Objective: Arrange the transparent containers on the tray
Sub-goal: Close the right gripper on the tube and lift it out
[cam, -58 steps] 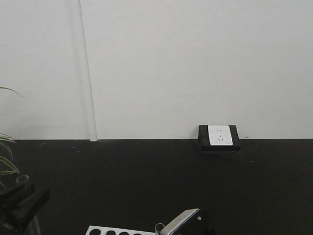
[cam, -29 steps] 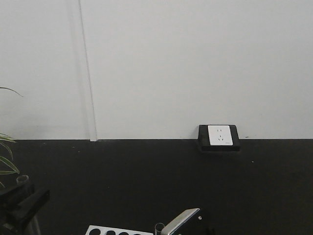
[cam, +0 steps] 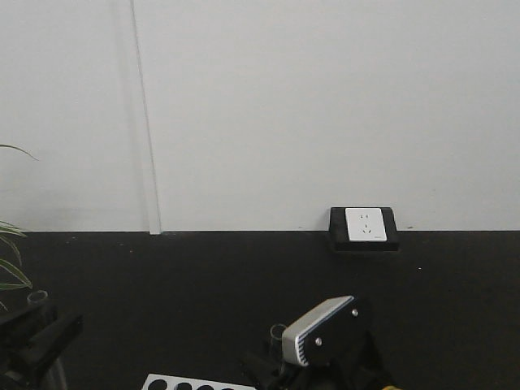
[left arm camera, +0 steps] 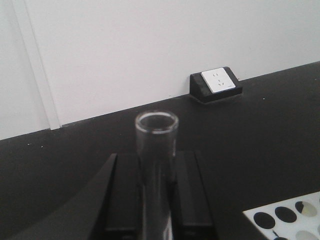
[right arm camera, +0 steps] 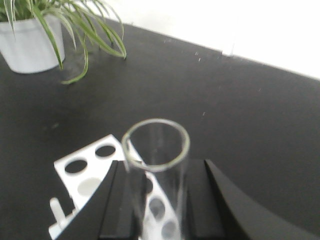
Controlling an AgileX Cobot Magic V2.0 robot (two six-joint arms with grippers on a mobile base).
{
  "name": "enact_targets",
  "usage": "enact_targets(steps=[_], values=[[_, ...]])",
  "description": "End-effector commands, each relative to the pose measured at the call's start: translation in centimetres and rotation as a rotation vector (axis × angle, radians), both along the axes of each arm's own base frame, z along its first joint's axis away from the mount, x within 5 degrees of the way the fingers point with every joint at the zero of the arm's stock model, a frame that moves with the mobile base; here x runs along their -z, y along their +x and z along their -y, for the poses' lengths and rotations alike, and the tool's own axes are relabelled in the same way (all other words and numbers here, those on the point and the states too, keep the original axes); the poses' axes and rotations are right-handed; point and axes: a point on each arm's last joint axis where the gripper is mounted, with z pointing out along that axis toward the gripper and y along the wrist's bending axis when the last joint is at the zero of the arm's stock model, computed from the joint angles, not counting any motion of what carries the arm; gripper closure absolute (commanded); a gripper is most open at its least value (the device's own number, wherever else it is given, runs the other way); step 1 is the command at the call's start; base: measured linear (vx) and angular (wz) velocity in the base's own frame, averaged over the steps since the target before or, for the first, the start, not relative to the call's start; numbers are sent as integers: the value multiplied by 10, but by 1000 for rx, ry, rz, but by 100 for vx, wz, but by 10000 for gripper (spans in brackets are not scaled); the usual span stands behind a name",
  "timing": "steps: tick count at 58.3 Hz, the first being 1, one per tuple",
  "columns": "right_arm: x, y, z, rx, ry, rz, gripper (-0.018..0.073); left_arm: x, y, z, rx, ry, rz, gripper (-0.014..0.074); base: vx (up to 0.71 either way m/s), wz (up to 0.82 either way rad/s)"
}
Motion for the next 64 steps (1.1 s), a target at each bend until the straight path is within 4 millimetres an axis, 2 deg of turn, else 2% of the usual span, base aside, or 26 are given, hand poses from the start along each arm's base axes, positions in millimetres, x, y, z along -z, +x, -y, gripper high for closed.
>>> enact_targets(steps=[1, 15, 20, 26, 36, 47, 55, 64], values=[[-43, 1, 0, 1, 87, 107, 550, -22, 0, 1, 6, -58, 117, 548, 0, 0], [-101, 1, 4, 37, 75, 119, 550, -24, 0, 1, 6, -66, 127, 548, 0, 0], [-121, -1, 8, 50, 77, 126, 550, -31, 2, 1, 1, -92, 111, 548, 0, 0], [-135, -6, 13, 60, 94, 125, 550, -47, 4, 2, -4, -117, 104, 548, 0, 0], [-149, -16, 21, 62, 136, 156, 550, -74, 2, 1, -2, -143, 174, 548, 0, 0], [-166, -32, 35, 63, 166, 202, 550, -86, -25, -10, -10, -142, 195, 548, 0, 0], [-160, -33, 38, 72, 102, 155, 550, -92, -45, -18, -17, -130, 209, 548, 0, 0], [-161, -33, 38, 71, 107, 159, 550, -91, -50, -20, -23, -119, 183, 548, 0, 0]])
